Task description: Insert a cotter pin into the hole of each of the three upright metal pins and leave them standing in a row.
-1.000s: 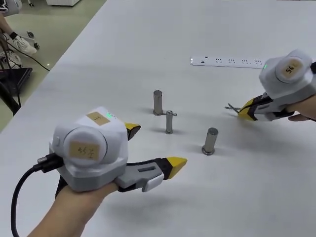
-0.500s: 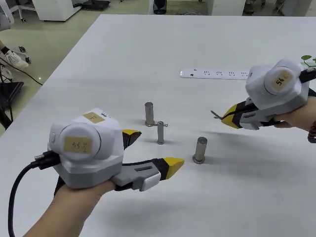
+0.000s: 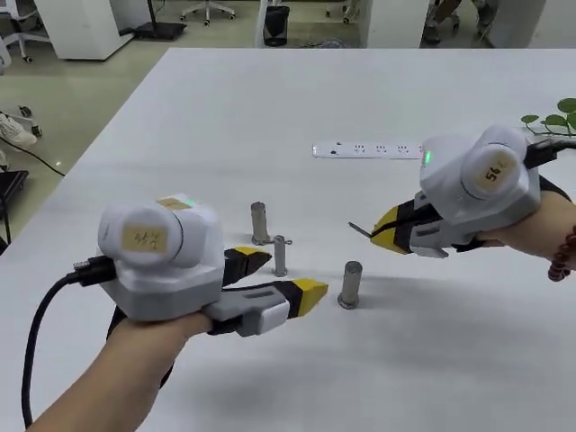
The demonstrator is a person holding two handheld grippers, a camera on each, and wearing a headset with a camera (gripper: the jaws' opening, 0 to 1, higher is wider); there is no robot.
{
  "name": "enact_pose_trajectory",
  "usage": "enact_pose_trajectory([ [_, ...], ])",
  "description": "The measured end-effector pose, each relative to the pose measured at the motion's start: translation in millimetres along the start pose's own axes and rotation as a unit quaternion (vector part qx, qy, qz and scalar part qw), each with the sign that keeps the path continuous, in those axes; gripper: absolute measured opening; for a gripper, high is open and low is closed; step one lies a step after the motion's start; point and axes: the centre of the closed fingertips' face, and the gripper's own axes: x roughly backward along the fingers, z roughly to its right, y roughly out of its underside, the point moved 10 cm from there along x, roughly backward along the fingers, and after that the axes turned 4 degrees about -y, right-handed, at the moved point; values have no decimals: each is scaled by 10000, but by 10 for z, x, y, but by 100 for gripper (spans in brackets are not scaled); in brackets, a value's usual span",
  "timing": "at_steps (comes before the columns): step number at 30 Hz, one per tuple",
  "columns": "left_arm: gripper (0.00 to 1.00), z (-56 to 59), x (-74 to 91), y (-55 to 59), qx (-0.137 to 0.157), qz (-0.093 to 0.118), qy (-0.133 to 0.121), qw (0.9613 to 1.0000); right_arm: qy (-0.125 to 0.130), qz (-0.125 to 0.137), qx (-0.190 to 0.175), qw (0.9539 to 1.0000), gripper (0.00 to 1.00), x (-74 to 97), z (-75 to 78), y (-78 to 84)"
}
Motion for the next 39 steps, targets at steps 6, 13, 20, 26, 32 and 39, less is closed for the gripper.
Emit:
enact_pose_trajectory([
  [6, 37, -3, -69, 4, 262, -91, 121, 9995, -52, 61, 307, 9995, 0, 15, -143, -123],
  [13, 30, 5, -121, -3, 629, -90, 242, 9977, -123, 103, 660, 9977, 0, 8, -199, -183],
  [20, 25, 34, -147, -36, 896, 5, 369, 9953, -155, 147, 988, 9949, 0, 25, -308, -285],
  [26, 21, 39, -162, -63, 1201, 101, 391, 9919, -184, 135, 1256, 9918, 0, 11, -380, -325],
  [32, 15, 78, -182, -62, 1478, 93, 565, 9874, -194, 186, 1382, 9900, 0, 13, -446, -367],
  [39, 5, 93, -185, -54, 1508, 129, 640, 9864, -182, 198, 1424, 9894, 0, 27, -461, -387],
])
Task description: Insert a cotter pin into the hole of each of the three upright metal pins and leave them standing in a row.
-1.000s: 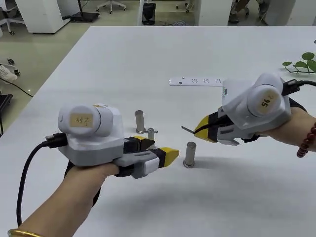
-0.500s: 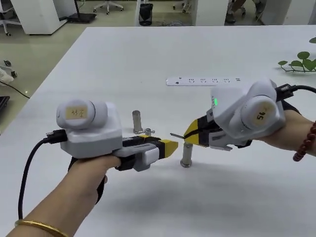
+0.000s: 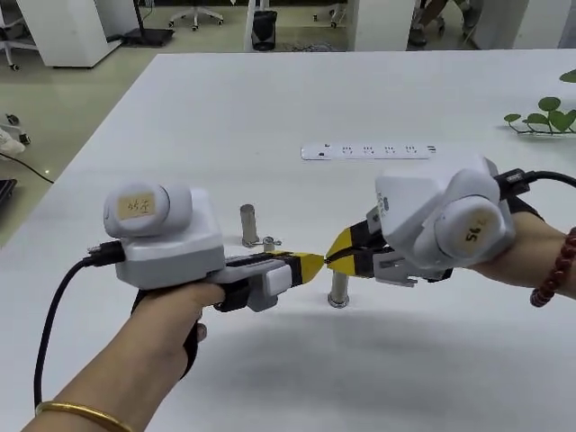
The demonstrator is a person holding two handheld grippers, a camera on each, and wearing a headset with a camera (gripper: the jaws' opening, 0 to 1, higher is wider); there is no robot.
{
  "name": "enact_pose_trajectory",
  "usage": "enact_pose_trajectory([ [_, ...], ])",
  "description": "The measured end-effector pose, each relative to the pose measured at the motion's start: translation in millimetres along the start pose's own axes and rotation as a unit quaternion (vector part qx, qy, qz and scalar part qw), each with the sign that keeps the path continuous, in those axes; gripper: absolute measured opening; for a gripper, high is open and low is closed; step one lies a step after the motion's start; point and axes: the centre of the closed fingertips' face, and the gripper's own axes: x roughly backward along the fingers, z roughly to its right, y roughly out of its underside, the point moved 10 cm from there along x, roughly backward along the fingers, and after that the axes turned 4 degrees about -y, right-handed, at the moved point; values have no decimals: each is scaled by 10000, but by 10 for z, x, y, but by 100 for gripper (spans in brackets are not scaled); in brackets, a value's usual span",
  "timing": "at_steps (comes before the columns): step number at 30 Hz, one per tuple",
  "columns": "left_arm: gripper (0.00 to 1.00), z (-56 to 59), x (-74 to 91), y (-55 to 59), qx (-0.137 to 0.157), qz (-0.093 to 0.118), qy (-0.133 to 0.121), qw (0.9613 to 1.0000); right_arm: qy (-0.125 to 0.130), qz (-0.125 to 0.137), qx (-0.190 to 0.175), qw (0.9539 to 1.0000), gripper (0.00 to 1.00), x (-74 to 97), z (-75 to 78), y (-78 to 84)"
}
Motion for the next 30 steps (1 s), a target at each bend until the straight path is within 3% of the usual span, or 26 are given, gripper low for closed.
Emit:
enact_pose_trajectory([
  [22, 0, 2, -19, 17, 288, 84, 157, 9994, 34, -6, 49, 10000, 0, 6, -15, -30],
  [30, 0, 5, -15, 20, 160, 120, 209, 9996, 34, 10, -59, 10000, 0, 6, -16, -29],
])
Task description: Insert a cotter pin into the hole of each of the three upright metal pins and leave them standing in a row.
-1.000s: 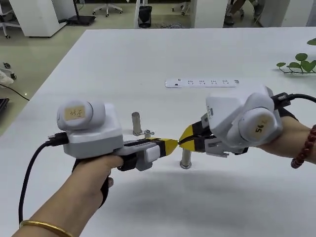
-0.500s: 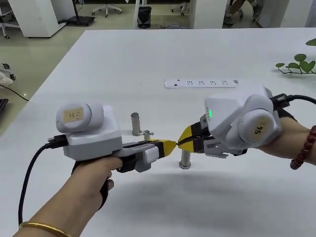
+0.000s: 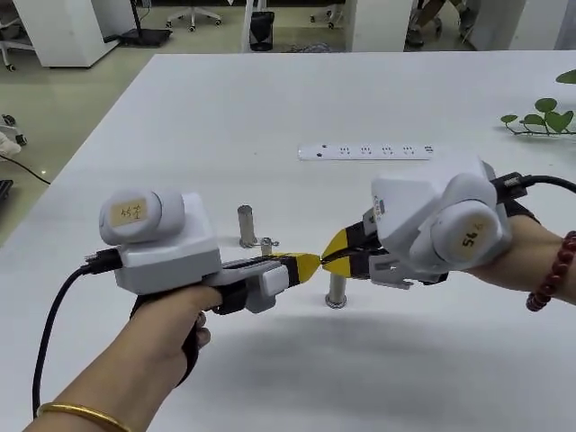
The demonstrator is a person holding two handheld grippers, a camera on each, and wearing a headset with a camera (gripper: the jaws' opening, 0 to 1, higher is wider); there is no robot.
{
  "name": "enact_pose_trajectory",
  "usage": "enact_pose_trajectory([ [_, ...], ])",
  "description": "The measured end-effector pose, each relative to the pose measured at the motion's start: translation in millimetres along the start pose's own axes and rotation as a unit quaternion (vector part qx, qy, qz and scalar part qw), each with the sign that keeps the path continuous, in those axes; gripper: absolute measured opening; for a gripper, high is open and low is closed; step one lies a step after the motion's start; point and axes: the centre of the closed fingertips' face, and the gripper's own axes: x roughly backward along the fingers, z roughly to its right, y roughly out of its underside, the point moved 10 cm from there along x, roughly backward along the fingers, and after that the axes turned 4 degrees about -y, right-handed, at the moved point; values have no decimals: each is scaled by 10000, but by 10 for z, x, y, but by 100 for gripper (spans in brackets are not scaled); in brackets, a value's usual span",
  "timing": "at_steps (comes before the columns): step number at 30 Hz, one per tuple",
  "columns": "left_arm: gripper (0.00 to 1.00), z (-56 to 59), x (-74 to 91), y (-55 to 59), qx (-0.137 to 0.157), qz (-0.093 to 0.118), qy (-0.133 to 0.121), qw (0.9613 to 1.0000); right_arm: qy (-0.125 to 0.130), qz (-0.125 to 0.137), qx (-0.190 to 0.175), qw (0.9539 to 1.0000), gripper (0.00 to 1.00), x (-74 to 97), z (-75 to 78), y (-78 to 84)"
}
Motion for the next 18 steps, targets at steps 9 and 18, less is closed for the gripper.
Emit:
enact_pose_trajectory([
  [9, 0, -12, 11, 13, -333, -100, 106, 9993, -202, 138, -502, 9984, 0, -16, -22, 46],
  [18, 0, -55, 104, 81, -1278, -335, 200, 9910, -481, 643, -1940, 9777, 4, 26, -55, 171],
])
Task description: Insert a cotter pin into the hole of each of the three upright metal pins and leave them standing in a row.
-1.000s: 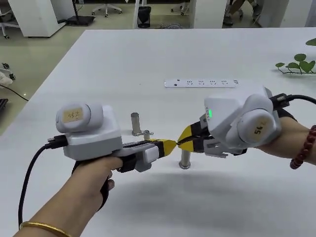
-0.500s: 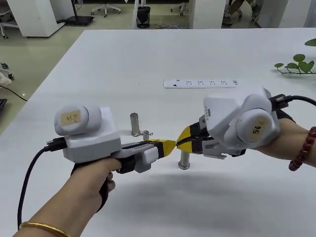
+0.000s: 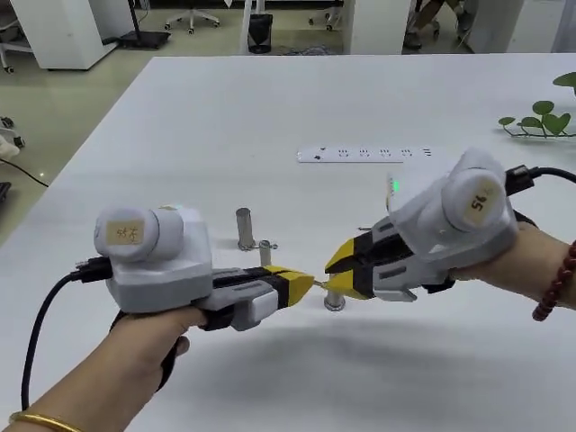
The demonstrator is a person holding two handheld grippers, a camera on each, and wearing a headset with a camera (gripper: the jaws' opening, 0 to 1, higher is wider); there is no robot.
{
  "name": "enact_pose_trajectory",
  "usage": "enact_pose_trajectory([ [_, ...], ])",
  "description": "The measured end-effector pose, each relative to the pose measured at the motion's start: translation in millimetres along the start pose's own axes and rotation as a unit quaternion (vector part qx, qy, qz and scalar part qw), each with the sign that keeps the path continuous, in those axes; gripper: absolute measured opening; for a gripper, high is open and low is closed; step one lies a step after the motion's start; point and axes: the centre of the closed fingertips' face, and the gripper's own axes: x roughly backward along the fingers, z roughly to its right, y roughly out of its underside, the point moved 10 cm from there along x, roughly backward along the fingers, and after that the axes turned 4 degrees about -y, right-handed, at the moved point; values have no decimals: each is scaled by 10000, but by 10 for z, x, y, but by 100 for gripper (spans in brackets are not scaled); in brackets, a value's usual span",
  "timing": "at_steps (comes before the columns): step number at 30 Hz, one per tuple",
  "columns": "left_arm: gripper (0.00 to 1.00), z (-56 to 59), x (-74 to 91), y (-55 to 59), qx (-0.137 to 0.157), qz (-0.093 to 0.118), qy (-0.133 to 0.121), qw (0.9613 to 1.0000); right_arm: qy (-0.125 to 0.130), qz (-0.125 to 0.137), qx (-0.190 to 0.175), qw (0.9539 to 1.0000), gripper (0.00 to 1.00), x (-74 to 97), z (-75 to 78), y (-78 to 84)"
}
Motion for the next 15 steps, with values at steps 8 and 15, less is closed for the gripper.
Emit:
enact_pose_trajectory([
  [8, 0, -18, 84, 44, -493, -7, 271, 9984, -410, 521, -914, 9936, 7, 36, -49, 55],
  [15, 0, 5, 123, 35, -700, 86, 648, 9954, -827, 820, -1490, 9820, 9, 38, -143, 133],
])
